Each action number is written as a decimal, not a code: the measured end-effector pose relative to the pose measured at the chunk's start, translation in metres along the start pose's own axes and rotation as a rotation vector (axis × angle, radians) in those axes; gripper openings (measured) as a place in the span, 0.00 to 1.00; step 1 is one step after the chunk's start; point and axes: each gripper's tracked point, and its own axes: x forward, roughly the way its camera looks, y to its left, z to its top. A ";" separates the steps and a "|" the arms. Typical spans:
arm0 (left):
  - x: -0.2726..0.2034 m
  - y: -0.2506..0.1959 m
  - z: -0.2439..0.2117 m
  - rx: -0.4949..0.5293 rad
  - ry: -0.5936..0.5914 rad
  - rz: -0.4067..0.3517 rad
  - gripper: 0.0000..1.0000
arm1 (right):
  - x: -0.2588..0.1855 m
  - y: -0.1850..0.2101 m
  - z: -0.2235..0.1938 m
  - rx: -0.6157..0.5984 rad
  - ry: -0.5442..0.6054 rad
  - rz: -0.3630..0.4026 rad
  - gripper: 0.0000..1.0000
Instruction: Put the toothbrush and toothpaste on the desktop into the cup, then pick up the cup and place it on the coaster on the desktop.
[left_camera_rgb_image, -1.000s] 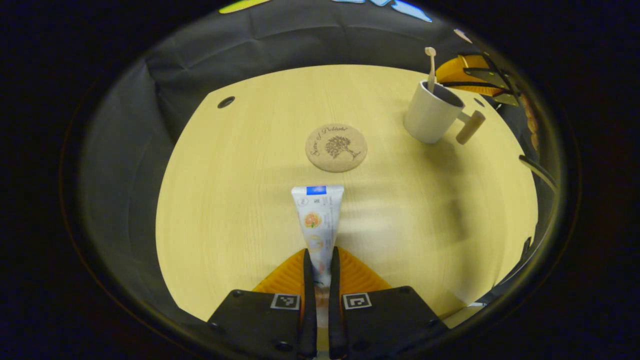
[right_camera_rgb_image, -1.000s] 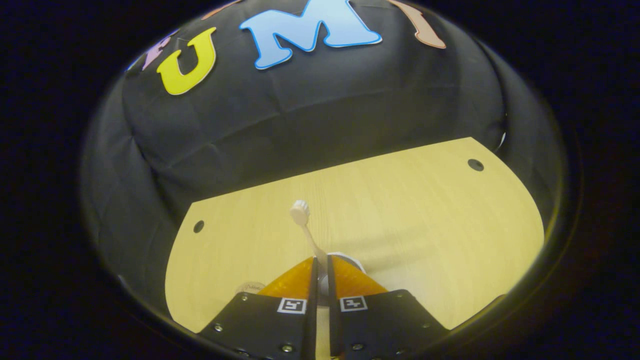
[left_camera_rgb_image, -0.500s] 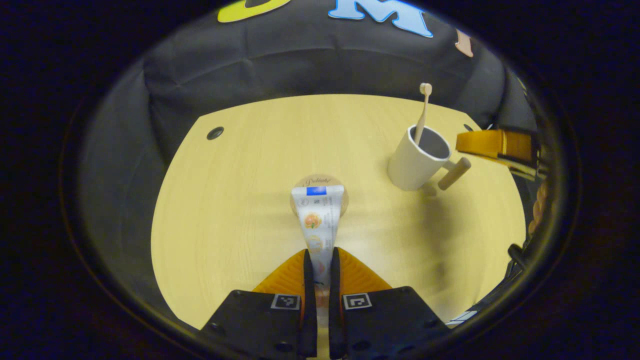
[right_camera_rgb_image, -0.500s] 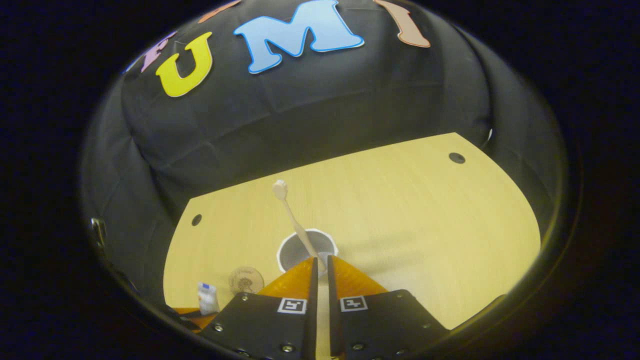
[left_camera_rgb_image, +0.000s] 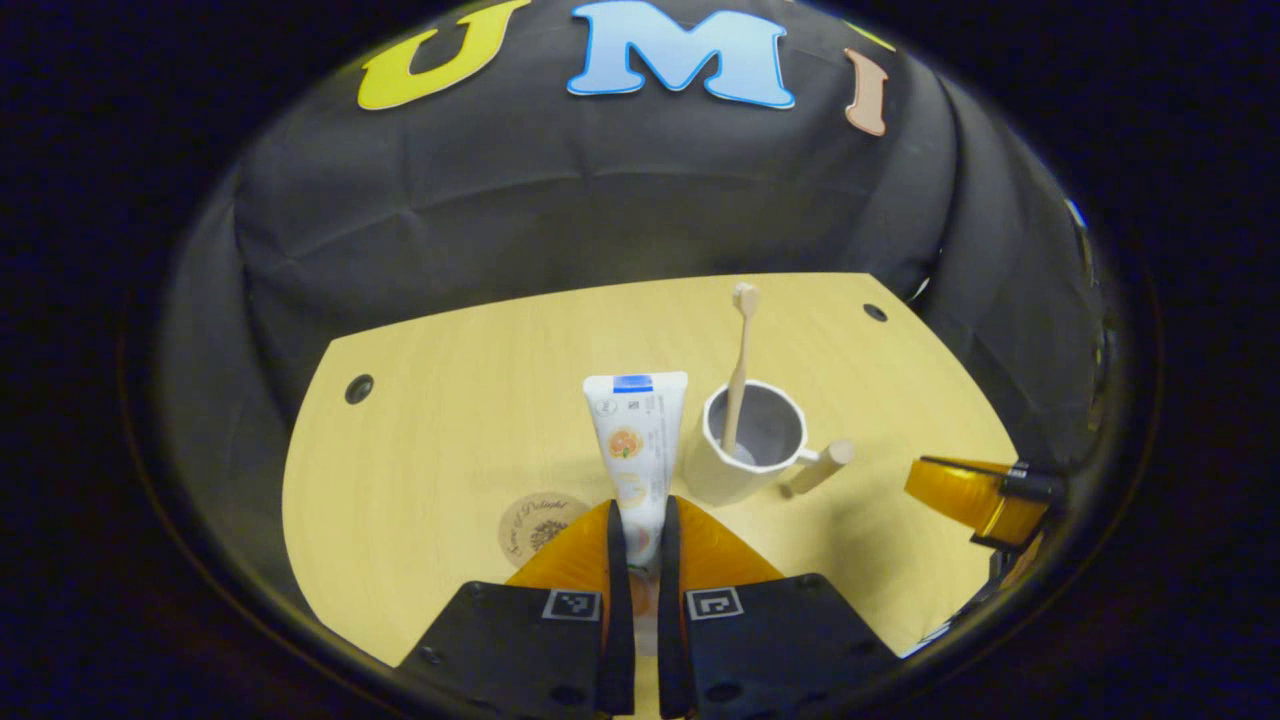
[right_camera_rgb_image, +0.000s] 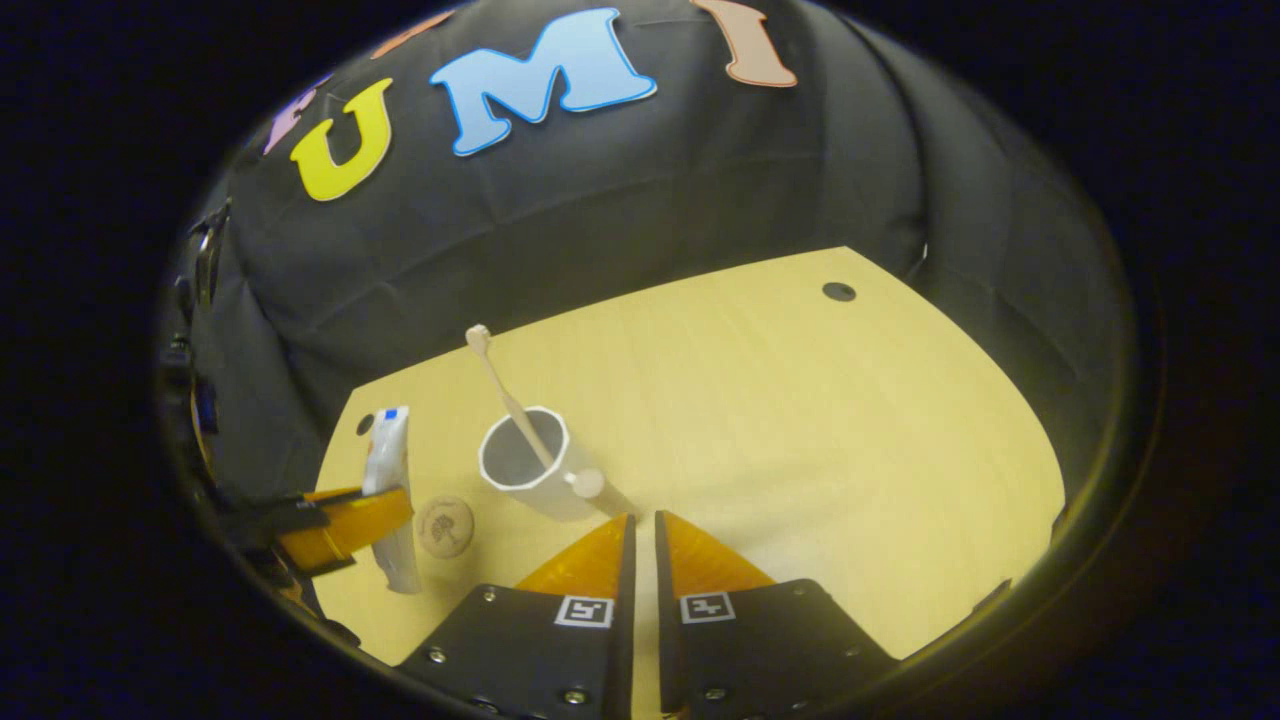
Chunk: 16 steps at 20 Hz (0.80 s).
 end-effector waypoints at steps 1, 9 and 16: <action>0.006 -0.004 0.008 -0.009 -0.010 -0.005 0.17 | -0.003 -0.006 -0.002 0.008 0.001 -0.005 0.10; 0.044 -0.024 0.068 -0.105 -0.109 -0.014 0.19 | -0.018 -0.039 -0.026 0.041 0.044 -0.014 0.10; 0.059 -0.046 0.092 -0.157 -0.187 -0.024 0.19 | -0.022 -0.073 -0.033 0.089 0.059 -0.051 0.14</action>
